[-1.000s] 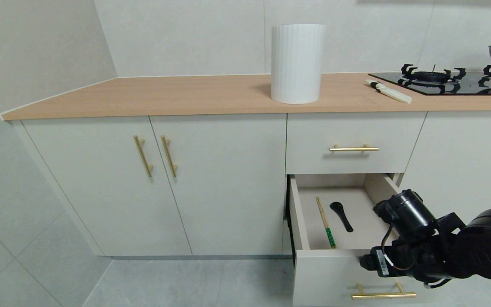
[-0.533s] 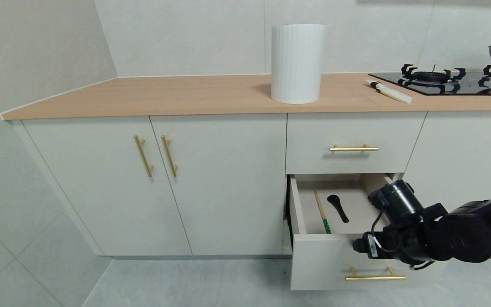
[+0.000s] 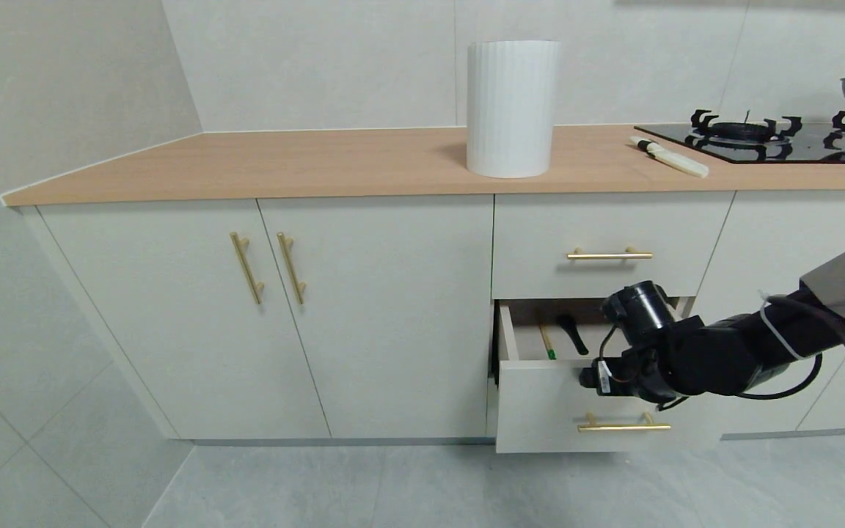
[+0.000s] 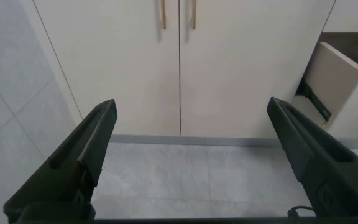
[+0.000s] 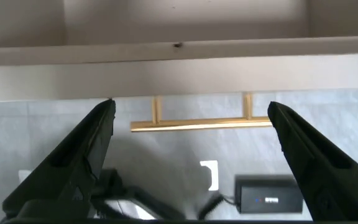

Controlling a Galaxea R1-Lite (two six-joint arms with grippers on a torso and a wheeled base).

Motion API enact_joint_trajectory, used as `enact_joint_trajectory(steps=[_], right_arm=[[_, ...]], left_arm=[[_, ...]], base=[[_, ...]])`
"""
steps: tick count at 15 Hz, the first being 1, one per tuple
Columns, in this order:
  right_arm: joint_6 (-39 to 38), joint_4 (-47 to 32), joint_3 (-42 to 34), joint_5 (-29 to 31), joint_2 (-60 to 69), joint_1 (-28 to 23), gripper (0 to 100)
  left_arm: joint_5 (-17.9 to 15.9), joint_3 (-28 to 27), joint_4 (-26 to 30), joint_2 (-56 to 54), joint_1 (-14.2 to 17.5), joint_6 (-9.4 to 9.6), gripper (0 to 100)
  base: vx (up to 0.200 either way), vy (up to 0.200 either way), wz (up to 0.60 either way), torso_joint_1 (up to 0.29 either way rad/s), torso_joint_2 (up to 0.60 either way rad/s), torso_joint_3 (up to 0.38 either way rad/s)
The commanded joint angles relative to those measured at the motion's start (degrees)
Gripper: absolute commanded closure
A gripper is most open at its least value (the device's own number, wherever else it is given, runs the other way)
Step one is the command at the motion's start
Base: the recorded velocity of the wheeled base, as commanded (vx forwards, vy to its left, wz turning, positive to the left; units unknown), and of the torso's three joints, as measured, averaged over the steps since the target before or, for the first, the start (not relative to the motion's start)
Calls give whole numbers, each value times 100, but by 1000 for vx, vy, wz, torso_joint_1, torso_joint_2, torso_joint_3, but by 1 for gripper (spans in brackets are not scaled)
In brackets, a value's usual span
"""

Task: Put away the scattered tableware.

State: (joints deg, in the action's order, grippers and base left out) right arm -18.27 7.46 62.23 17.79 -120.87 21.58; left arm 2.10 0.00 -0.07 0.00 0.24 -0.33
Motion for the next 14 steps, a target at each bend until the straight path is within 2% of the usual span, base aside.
enact_joint_trajectory(steps=[1,9,14], right_arm=[[8,19,307,14,-350,-66,0],[17,1091,386,14,-569,-189,0],[17,2084,386,14,-1018,-391,0]], left_arm=[[1,0,-1,9,2,-2,0],[1,0,-1,9,2,-2,0],[1,0,-1,9,2,-2,0]], base=[[0,0,0,0,0,0],[0,0,0,0,0,0],[0,0,0,0,0,0]])
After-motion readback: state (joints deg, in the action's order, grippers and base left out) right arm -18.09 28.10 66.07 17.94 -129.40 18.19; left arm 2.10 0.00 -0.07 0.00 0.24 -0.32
